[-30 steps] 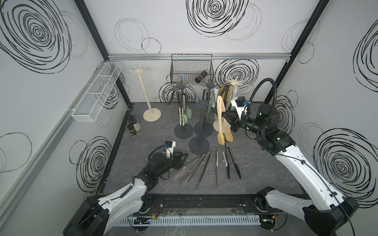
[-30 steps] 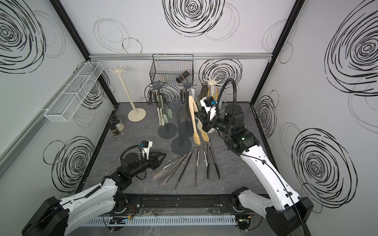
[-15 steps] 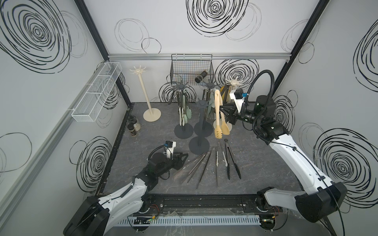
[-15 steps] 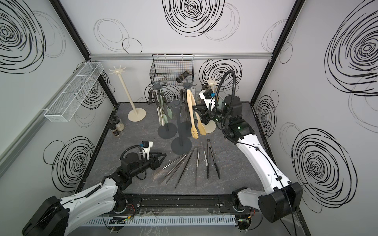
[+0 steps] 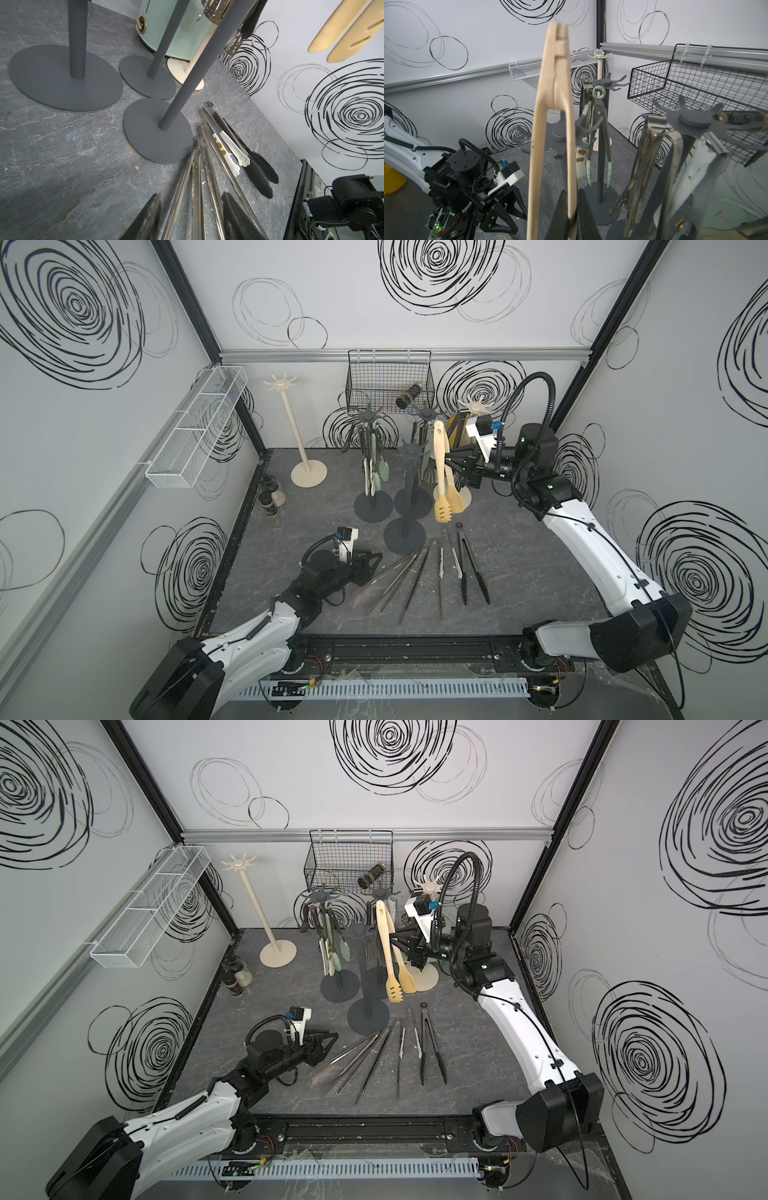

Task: Hang food tongs on kitchen utensil racks
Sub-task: Hang the food tongs on the rack.

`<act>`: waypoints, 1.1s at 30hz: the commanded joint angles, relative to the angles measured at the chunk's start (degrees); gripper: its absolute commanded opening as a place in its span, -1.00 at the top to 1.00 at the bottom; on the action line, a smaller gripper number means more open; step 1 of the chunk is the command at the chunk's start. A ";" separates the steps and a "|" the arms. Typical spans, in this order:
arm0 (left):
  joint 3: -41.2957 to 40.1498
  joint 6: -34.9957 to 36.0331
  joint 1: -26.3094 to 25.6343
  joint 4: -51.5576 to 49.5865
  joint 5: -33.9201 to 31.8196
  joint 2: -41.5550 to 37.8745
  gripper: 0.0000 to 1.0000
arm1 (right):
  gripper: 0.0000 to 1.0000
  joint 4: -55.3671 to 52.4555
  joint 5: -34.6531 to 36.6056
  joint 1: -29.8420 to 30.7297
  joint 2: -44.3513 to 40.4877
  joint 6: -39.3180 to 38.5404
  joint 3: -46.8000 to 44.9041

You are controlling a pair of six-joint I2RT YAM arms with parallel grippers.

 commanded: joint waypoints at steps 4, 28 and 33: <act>0.37 0.51 0.22 3.14 0.44 0.13 -0.03 | 1.00 0.32 -2.92 0.30 1.57 0.02 3.00; 0.29 0.55 0.22 3.14 0.53 0.67 -0.02 | 1.00 -3.15 -0.84 4.19 5.78 -2.48 3.75; 0.34 0.58 0.15 4.96 0.63 0.92 -0.02 | 1.00 -2.35 0.94 4.89 5.09 -2.59 0.53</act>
